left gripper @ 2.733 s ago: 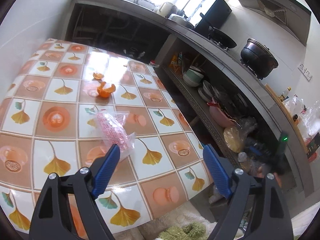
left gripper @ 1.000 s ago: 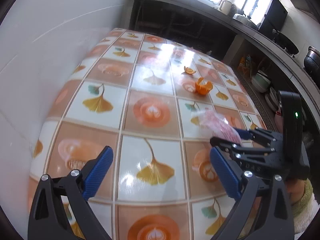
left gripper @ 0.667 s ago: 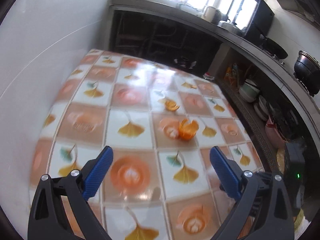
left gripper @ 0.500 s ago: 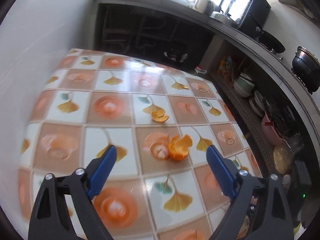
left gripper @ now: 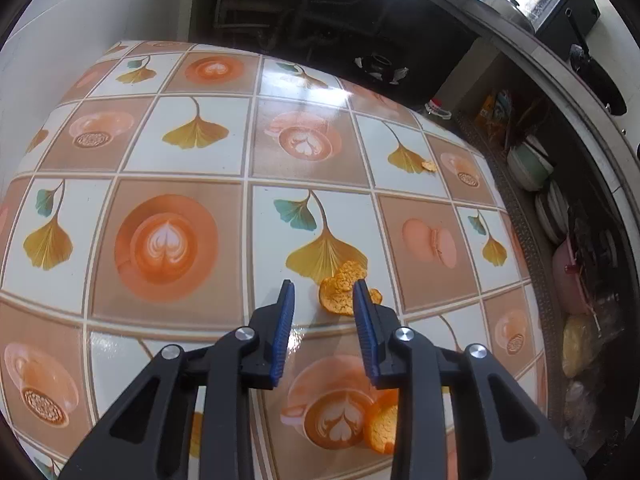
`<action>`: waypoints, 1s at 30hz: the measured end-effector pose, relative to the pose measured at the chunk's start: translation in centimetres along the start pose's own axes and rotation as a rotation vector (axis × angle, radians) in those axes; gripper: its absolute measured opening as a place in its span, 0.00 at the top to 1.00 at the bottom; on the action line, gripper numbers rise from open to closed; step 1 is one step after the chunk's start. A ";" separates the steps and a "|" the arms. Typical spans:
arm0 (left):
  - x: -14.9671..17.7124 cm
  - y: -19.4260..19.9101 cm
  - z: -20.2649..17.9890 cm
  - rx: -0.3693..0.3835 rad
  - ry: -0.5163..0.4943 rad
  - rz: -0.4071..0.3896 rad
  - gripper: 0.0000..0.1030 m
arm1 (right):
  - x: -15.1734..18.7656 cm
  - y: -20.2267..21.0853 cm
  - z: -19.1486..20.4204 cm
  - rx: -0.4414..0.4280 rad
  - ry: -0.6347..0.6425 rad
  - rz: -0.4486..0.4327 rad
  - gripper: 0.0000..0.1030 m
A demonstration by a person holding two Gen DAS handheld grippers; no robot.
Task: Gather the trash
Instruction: 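Reach the left tool toward the orange peel while the right tool holds the bag, then grasp the orange peel with the left tool while the right tool holds the bag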
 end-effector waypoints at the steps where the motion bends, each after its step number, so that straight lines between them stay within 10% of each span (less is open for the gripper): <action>1: -0.1 -0.1 -0.1 -0.007 -0.011 0.000 0.72 | 0.1 0.0 0.1 -0.001 0.000 0.000 0.69; 9: -0.1 -0.8 -0.3 -0.059 -0.080 -0.007 0.98 | 0.1 0.1 -0.1 -0.007 -0.004 -0.002 0.69; 30: 5.1 6.2 -6.0 0.118 -0.201 -0.031 0.98 | 0.0 -0.1 -0.5 -0.022 -0.022 0.003 0.69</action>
Point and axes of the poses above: each gripper's, at about its wrist camera, not at the fingertips, and y roughly against the way its jaws point, z to its left, x to its underside, the point moved 8 cm from there along -y, roughly the way its jaws point, and after that the axes turned 5 degrees about x, right-handed, at the moved point
